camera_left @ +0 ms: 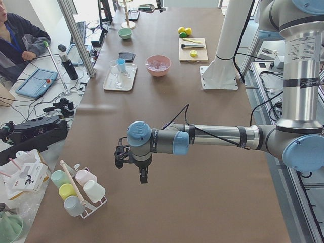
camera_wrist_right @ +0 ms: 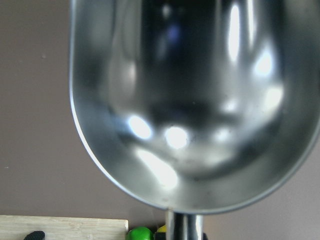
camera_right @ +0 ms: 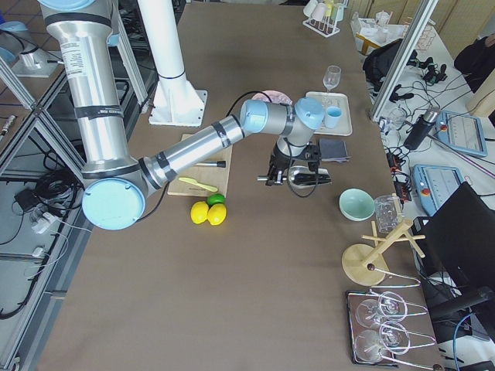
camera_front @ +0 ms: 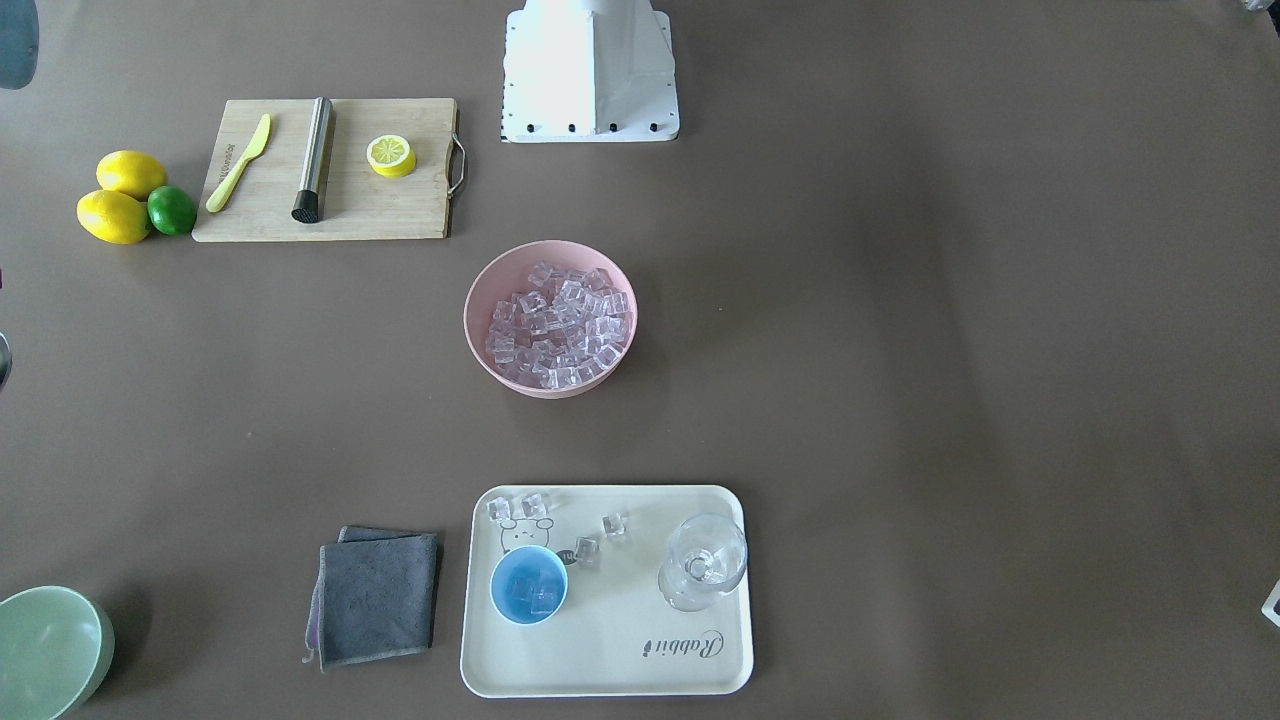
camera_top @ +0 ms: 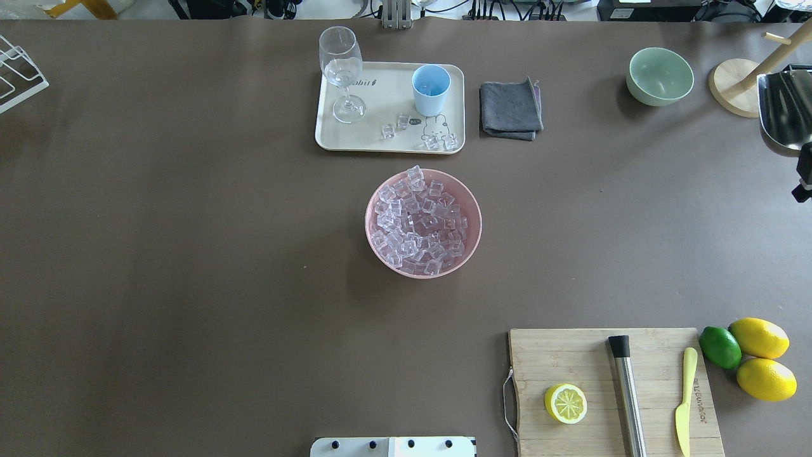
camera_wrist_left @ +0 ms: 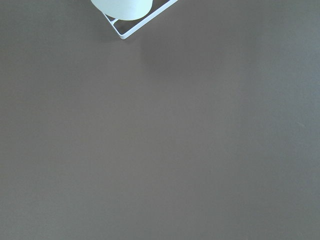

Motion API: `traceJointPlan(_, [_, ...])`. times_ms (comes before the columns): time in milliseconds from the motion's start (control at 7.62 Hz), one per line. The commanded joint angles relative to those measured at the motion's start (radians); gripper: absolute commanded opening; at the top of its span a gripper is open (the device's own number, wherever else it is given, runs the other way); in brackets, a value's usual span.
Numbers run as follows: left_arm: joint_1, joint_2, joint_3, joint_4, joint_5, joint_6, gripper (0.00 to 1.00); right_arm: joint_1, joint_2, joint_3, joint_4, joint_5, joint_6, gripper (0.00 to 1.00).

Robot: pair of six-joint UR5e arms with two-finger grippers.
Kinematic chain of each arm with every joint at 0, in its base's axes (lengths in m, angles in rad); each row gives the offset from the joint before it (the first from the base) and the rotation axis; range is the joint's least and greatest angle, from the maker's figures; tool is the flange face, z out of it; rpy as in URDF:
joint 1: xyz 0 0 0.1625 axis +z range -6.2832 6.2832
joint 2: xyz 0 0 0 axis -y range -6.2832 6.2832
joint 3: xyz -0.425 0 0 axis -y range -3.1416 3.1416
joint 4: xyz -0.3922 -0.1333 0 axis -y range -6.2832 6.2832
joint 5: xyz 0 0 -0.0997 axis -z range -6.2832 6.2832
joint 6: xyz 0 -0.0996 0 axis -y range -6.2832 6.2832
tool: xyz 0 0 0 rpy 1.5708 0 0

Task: Put ice in cup with scoop
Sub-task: 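Carry the empty scoop back toward its spot beside the cutting board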

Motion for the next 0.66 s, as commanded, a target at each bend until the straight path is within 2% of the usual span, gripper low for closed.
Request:
traceJointPlan(0, [0.0, 0.0, -0.001, 0.0, 0.0, -0.001, 0.98, 0.02, -0.198, -0.088, 0.282, 0.077, 0.007, 0.0])
traceJointPlan(393, [0.002, 0.0, -0.001, 0.0, 0.0, -0.001, 0.98, 0.019, -0.189, -0.304, 0.463, 0.179, 0.006, 0.0])
traceJointPlan(525, [0.002, 0.0, -0.001, 0.0, 0.0, -0.001, 0.98, 0.017, -0.183, -0.36, 0.491, 0.236, 0.006, 0.0])
